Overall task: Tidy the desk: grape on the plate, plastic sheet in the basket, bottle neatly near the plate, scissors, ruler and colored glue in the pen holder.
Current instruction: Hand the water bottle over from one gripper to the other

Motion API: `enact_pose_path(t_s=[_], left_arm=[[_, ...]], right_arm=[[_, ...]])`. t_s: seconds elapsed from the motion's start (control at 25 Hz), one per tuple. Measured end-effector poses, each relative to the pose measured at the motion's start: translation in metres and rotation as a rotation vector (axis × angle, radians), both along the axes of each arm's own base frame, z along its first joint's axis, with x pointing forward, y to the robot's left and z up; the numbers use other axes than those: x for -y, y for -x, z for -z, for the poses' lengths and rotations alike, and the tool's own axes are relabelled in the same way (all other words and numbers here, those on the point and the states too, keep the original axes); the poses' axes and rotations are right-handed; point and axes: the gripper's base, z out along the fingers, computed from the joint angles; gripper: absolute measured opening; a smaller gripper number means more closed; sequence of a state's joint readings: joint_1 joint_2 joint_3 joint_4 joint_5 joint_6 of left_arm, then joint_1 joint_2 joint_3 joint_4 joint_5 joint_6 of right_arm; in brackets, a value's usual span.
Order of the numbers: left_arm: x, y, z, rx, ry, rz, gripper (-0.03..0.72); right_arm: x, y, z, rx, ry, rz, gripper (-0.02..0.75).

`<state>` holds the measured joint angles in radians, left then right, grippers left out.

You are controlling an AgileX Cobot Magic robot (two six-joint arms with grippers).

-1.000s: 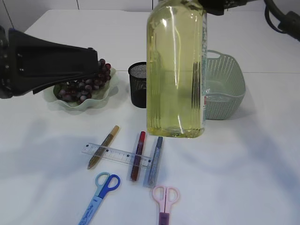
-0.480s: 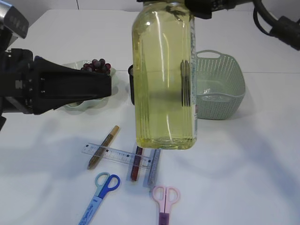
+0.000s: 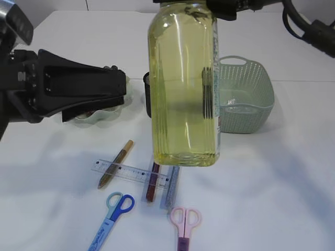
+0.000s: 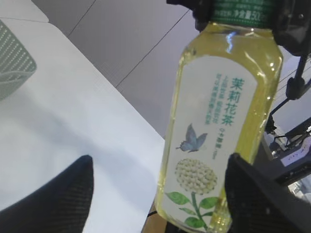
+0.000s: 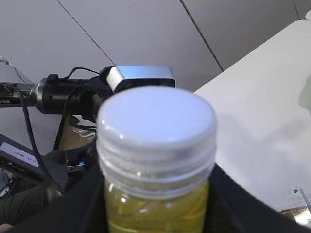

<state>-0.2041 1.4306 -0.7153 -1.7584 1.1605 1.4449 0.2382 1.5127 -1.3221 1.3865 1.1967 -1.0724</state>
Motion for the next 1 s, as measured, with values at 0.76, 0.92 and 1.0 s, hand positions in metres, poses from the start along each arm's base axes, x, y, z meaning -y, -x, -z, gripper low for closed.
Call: enact_pose_path(t_s=[0.76,0.92,1.0], left_arm=[[0.033,0.006,-0.008,0.016,0.014,0.126,0.645],[0.035,0.001,-0.004,0.016,0.006,0.131,0.643],[0.038,-0.002,-0.005,0.027,0.007,0.137,0.635]], right_arm=[[0.0,0.0,0.0,0.002,0.0,0.0,0.357],[0.0,0.0,0.0,0.002,0.0,0.0,0.357],[0.0,0.0,0.0,0.002,0.0,0.0,0.357]])
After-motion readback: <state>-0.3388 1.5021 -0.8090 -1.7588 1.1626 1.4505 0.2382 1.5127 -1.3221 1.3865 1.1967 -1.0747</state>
